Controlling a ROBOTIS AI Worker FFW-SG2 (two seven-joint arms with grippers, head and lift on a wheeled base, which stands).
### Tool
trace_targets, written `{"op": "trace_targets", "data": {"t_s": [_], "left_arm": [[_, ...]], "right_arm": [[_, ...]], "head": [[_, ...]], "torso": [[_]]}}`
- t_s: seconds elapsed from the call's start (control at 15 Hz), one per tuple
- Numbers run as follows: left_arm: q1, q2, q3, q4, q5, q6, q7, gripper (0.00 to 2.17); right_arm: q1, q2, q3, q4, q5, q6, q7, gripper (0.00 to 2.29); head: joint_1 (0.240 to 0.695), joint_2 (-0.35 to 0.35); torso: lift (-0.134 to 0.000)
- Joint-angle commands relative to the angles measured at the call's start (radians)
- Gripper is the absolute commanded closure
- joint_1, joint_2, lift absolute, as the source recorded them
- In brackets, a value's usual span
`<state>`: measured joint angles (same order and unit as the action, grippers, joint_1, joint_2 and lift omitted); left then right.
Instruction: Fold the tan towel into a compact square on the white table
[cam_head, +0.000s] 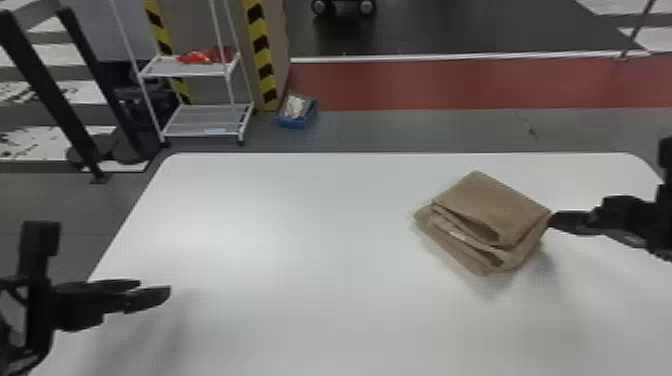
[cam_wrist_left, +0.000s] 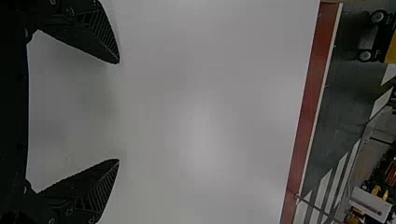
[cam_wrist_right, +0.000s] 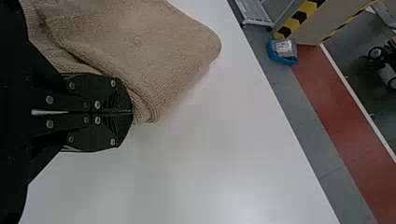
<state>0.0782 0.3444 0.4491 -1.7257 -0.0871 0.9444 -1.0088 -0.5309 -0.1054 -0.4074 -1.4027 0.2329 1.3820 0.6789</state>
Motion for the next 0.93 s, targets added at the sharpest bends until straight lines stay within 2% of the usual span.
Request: {"op": "trace_targets", "data": {"t_s": [0.0, 0.13, 0.33, 0.53, 0.67, 0.8, 0.87], "left_arm": [[0.002, -0.001, 0.000, 0.000, 0.003, 0.000, 0.001, 0.14], [0.002, -0.001, 0.000, 0.000, 0.004, 0.000, -0.001, 0.14], [0.006, -0.001, 0.000, 0.000, 0.004, 0.000, 0.001, 0.14], [0.011, -0.001, 0.000, 0.000, 0.004, 0.000, 0.002, 0.14], [0.012, -0.001, -0.001, 0.000, 0.004, 0.000, 0.006, 0.14], [0.011, -0.001, 0.000, 0.000, 0.004, 0.000, 0.007, 0.14], [0.009, 0.002, 0.000, 0.000, 0.007, 0.000, 0.007, 0.14]], "right_arm": [[-0.023, 0.033, -0.016, 0.045, -0.003, -0.128, -0.005, 1.99], [-0.029, 0.069, -0.014, 0.088, 0.002, -0.257, -0.018, 1.99], [-0.058, 0.102, -0.010, 0.185, 0.009, -0.373, -0.028, 1.99], [-0.081, 0.106, 0.001, 0.248, 0.017, -0.435, -0.028, 1.98], [-0.081, 0.106, 0.030, 0.248, 0.036, -0.438, -0.027, 1.99], [-0.057, 0.106, 0.055, 0.220, 0.068, -0.407, -0.007, 1.97], [-0.018, 0.106, 0.078, 0.149, 0.082, -0.361, 0.010, 1.84]], "head": [[0.695, 0.086], [0.695, 0.092], [0.695, 0.108], [0.695, 0.132], [0.695, 0.142], [0.695, 0.147], [0.695, 0.149]], "torso": [[-0.123], [-0.123], [-0.123], [-0.123], [-0.123], [-0.123], [-0.123]]}}
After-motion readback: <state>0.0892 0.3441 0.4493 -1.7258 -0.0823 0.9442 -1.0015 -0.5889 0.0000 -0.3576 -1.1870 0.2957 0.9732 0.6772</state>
